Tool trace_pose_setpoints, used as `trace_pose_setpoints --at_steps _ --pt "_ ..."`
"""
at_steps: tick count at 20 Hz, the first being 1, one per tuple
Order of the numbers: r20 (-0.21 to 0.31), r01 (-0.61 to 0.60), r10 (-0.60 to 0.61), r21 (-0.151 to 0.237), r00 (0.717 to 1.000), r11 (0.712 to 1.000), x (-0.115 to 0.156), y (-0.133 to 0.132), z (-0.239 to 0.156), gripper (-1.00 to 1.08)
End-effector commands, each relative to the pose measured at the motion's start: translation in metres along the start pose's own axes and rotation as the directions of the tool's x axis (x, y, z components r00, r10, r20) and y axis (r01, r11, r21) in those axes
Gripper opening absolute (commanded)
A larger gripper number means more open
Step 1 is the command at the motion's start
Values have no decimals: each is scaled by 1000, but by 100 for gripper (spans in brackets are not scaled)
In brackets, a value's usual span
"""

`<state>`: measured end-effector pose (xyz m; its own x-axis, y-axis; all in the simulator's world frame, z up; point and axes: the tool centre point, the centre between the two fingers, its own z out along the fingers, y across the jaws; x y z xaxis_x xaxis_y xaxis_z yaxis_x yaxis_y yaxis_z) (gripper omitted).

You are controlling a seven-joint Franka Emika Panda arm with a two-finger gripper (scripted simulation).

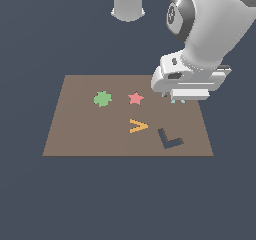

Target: Insert a designated object into the corresponding slot on a board.

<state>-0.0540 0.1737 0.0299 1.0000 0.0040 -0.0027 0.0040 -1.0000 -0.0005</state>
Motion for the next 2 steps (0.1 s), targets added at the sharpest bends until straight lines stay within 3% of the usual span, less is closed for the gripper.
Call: trace_pose_setpoints --at_steps 1,2 --pt "0 0 0 0 1000 1000 0 0 0 100" --pt "0 0 0 0 1000 1000 0 0 0 100"
